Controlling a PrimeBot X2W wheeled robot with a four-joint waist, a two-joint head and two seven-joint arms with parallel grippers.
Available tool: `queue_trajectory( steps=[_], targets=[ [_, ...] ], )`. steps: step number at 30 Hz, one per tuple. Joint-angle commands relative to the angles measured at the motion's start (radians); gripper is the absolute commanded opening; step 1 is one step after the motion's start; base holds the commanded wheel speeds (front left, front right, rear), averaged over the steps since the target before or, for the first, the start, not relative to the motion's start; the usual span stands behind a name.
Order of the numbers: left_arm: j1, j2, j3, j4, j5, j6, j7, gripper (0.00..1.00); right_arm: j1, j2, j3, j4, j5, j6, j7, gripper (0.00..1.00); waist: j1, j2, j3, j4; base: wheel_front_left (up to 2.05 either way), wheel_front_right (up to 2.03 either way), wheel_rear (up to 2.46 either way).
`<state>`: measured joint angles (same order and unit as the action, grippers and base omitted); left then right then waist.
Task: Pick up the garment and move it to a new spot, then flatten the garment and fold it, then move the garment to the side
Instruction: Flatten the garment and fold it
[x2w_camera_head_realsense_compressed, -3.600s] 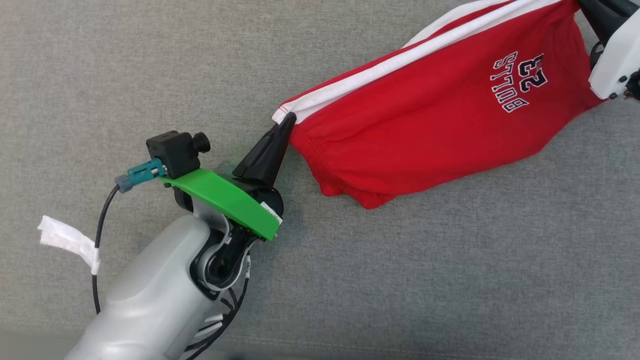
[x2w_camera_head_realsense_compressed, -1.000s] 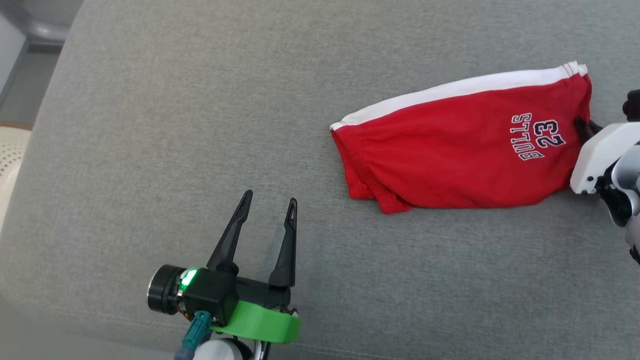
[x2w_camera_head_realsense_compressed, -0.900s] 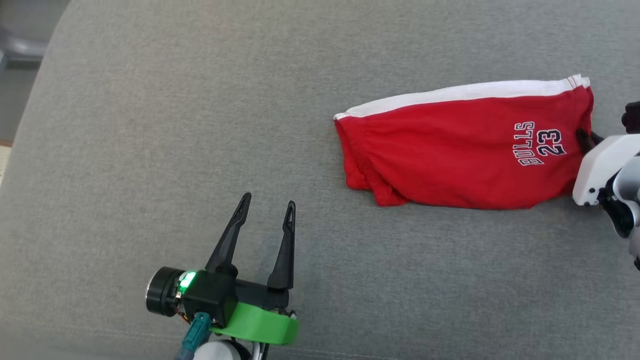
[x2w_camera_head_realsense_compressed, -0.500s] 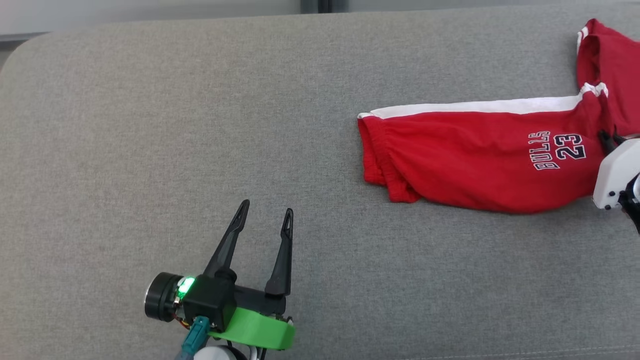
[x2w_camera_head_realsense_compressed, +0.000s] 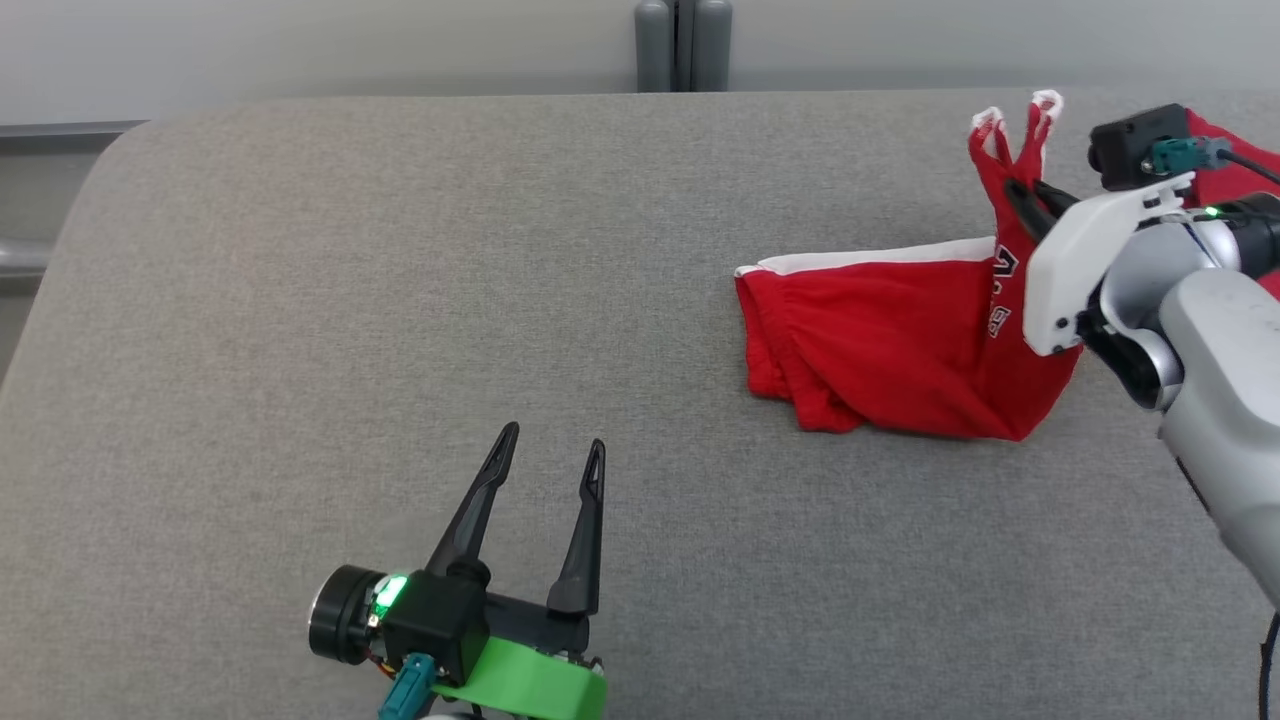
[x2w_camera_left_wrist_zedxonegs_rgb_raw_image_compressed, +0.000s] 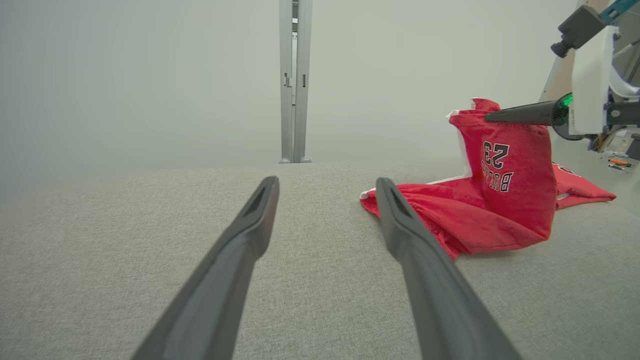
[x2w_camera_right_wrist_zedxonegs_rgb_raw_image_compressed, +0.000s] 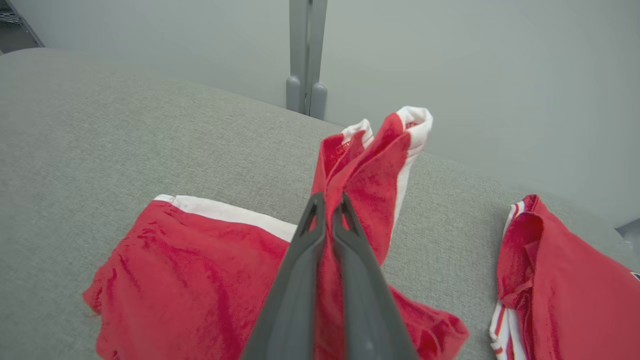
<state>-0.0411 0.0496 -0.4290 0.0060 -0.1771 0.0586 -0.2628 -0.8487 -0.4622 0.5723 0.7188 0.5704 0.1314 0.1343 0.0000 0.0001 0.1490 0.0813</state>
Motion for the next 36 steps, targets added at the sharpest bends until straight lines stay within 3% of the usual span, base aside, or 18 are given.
queue_trajectory(
  steps=[1,8,15,16,17,18,23,30,36],
  targets=[
    [0.010,0.002,-0.003,-0.008,-0.007,0.007,-0.002,1.00,0.020,0.021,-0.011,-0.025,-0.013,-0.002,0.017,0.00,0.0000,-0.0001,-0.014,0.031,0.00,0.00,0.00],
    [0.007,0.002,-0.016,-0.011,-0.013,0.024,-0.001,1.00,0.095,0.142,-0.065,-0.111,-0.056,-0.002,0.079,0.00,0.0000,-0.0001,-0.013,0.082,0.00,0.00,0.00],
    [-0.009,0.002,-0.031,-0.012,-0.026,0.027,-0.001,1.00,0.145,0.223,-0.093,-0.121,-0.102,-0.002,0.109,0.00,0.0000,-0.0001,0.011,0.103,0.00,0.00,0.00],
    [-0.011,0.002,-0.031,-0.012,-0.027,0.027,-0.001,1.00,0.152,0.237,-0.097,-0.127,-0.097,-0.001,0.109,0.31,0.0000,-0.0001,0.014,0.103,0.00,0.00,0.00],
    [-0.013,0.002,-0.029,-0.012,-0.029,0.028,-0.001,1.00,0.156,0.250,-0.101,-0.133,-0.088,-0.001,0.109,0.85,0.0000,-0.0001,0.017,0.101,0.00,0.00,0.00],
    [-0.015,0.002,-0.028,-0.012,-0.030,0.028,-0.001,1.00,0.160,0.263,-0.106,-0.147,-0.074,-0.001,0.107,1.00,0.0000,-0.0001,0.021,0.098,0.00,0.00,0.00],
    [-0.021,0.002,-0.023,-0.007,-0.022,0.023,-0.001,1.00,0.181,0.264,-0.123,-0.240,-0.019,-0.001,0.068,1.00,0.0000,-0.0001,0.026,0.073,0.00,0.00,0.00],
    [-0.015,0.002,-0.004,-0.013,-0.003,0.021,-0.001,1.00,0.259,0.175,-0.171,-0.373,-0.016,-0.001,-0.035,1.00,0.0000,-0.0001,0.012,0.020,0.00,0.00,0.00],
    [0.003,0.002,0.012,-0.019,0.018,0.011,-0.001,1.00,0.395,0.103,-0.247,-0.412,0.086,-0.001,-0.084,1.00,0.0000,-0.0001,0.002,-0.015,0.00,0.00,0.00]
  ],
)
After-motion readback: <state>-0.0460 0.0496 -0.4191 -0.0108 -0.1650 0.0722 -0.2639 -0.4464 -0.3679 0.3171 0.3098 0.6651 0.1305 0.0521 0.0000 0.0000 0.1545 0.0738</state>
